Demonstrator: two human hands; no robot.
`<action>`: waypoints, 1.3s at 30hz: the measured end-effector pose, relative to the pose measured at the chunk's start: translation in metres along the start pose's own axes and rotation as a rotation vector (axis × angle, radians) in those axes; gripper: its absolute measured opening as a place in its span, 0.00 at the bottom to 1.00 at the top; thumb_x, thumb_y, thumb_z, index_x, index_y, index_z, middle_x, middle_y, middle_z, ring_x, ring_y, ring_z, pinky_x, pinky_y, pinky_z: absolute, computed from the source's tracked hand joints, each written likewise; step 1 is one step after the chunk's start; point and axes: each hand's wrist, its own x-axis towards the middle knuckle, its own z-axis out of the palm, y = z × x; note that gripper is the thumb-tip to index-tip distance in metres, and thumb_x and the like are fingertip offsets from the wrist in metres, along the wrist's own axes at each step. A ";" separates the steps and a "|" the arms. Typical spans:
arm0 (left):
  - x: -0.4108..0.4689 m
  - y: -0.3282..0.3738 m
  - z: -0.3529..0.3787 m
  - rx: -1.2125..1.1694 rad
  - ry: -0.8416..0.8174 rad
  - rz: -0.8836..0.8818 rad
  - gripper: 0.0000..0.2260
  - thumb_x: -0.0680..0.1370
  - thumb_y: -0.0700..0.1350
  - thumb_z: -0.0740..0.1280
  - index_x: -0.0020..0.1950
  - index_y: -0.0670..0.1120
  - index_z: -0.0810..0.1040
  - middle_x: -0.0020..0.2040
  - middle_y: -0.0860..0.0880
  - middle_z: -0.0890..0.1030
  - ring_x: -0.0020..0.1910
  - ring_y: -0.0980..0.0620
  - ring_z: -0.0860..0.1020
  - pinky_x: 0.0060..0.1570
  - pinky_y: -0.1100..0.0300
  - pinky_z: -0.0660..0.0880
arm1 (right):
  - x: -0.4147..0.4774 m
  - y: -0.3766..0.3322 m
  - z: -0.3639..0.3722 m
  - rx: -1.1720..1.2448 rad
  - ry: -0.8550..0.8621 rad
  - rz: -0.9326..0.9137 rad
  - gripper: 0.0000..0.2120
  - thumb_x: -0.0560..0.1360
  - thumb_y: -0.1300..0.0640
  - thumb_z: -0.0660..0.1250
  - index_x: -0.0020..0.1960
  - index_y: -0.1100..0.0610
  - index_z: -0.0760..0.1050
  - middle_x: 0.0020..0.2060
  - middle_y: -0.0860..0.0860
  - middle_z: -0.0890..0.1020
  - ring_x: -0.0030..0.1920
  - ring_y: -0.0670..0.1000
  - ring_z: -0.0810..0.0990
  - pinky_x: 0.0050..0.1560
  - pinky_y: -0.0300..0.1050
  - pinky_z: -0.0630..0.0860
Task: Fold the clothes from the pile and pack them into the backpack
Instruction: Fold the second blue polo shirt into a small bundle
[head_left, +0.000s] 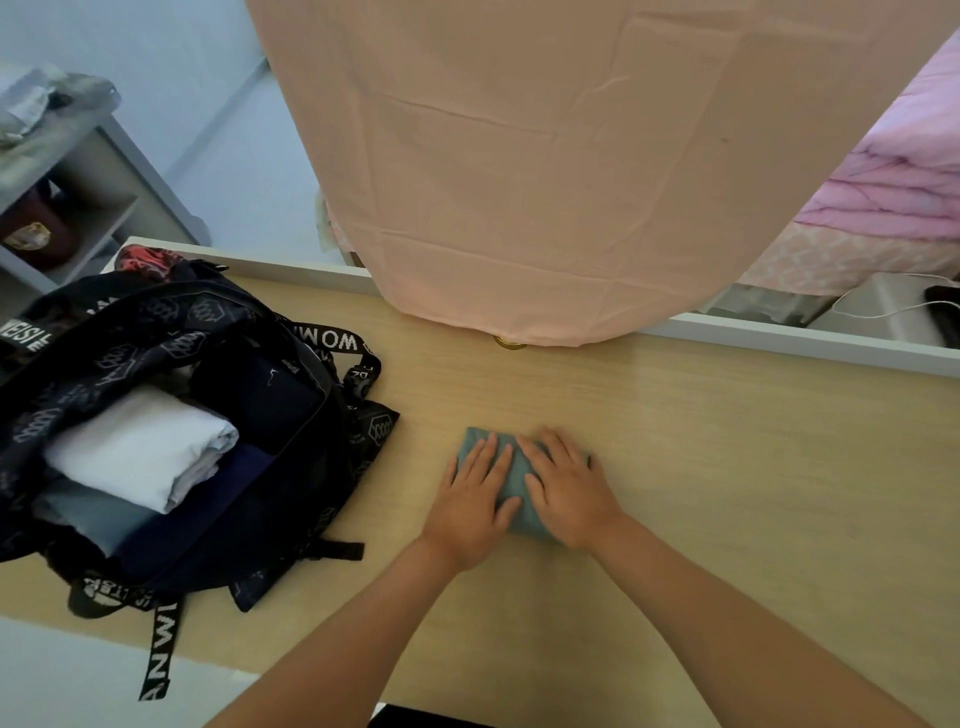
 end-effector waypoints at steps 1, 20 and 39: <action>0.000 -0.001 -0.003 -0.075 0.019 -0.050 0.29 0.83 0.58 0.51 0.81 0.50 0.47 0.81 0.51 0.44 0.79 0.54 0.40 0.77 0.51 0.43 | -0.002 0.001 0.005 0.016 0.000 0.006 0.34 0.76 0.40 0.38 0.80 0.46 0.53 0.78 0.51 0.59 0.79 0.54 0.54 0.70 0.60 0.64; 0.005 0.029 -0.073 -0.640 -0.129 -0.084 0.08 0.71 0.37 0.72 0.46 0.48 0.80 0.41 0.53 0.81 0.40 0.60 0.77 0.40 0.60 0.74 | -0.044 0.010 -0.041 0.299 -0.057 -0.049 0.54 0.65 0.44 0.72 0.81 0.51 0.43 0.77 0.51 0.61 0.76 0.52 0.59 0.76 0.54 0.53; -0.141 -0.047 -0.211 -0.187 0.605 -0.083 0.26 0.74 0.37 0.61 0.72 0.50 0.68 0.63 0.51 0.77 0.62 0.51 0.73 0.62 0.54 0.71 | -0.021 -0.171 -0.121 0.479 0.108 -0.250 0.15 0.76 0.49 0.68 0.60 0.48 0.69 0.53 0.46 0.75 0.50 0.50 0.76 0.51 0.52 0.75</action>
